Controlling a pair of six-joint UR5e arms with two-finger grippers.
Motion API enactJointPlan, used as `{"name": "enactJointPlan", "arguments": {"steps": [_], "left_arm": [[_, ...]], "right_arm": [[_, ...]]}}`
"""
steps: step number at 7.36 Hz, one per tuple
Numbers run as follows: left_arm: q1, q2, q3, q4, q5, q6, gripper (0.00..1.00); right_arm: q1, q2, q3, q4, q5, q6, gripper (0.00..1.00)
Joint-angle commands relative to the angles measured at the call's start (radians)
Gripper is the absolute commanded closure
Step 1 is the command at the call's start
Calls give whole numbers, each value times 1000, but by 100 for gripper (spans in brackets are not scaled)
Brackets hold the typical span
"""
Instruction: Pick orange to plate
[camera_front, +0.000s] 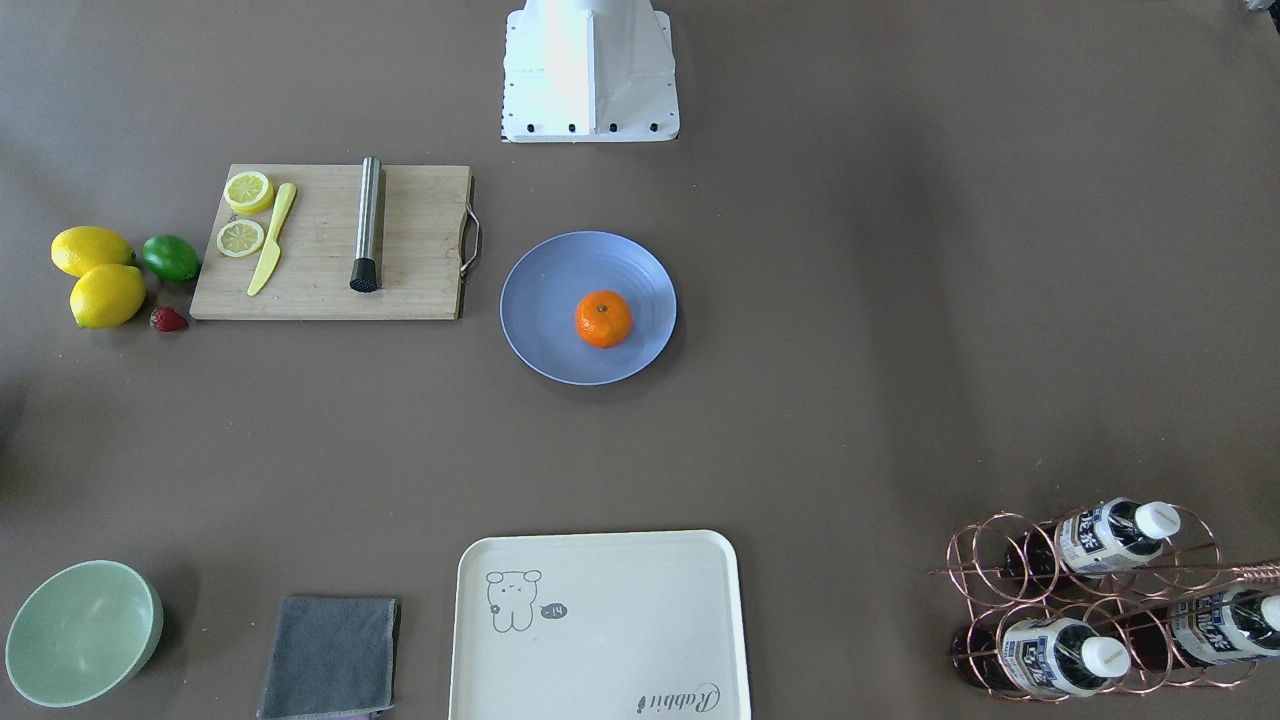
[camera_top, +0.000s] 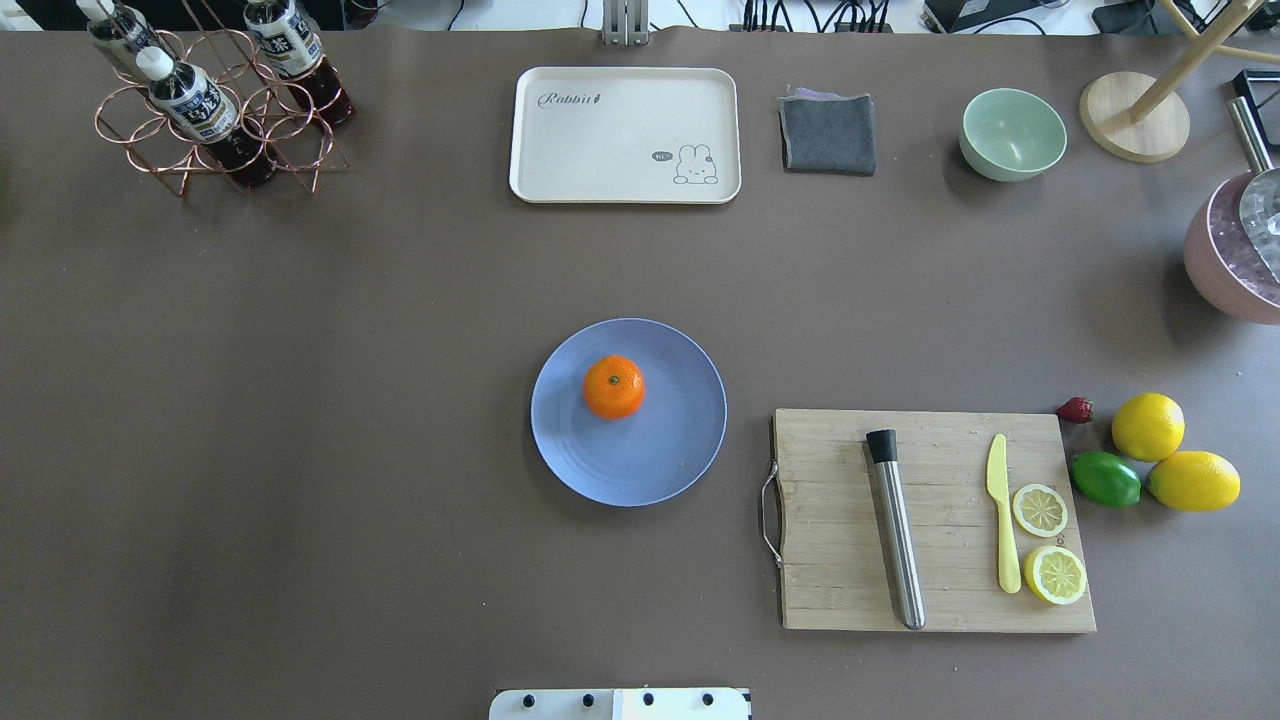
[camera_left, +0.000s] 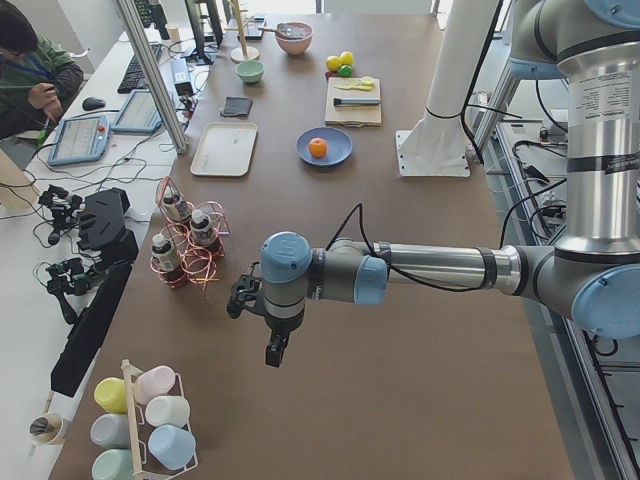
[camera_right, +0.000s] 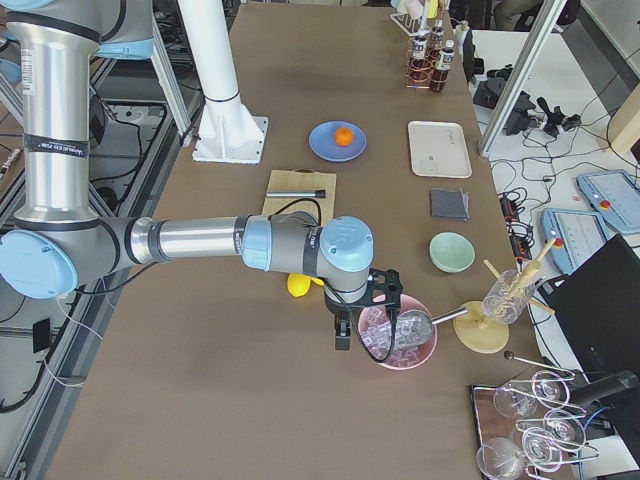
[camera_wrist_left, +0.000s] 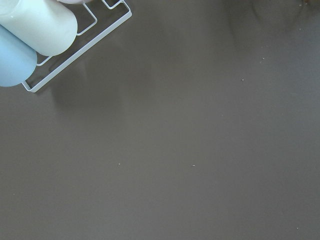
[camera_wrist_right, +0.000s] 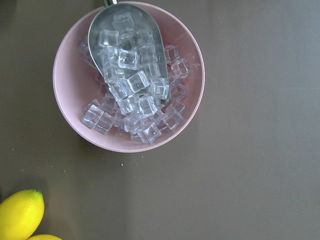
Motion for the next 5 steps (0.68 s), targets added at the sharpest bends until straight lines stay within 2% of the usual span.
{"name": "enactJointPlan", "arguments": {"steps": [1, 5], "left_arm": [[1, -3, 9, -10, 0, 1, 2], [1, -1, 17, -10, 0, 0, 2]], "right_arm": [[1, 13, -13, 1, -1, 9, 0], [1, 17, -10, 1, 14, 9, 0]]}}
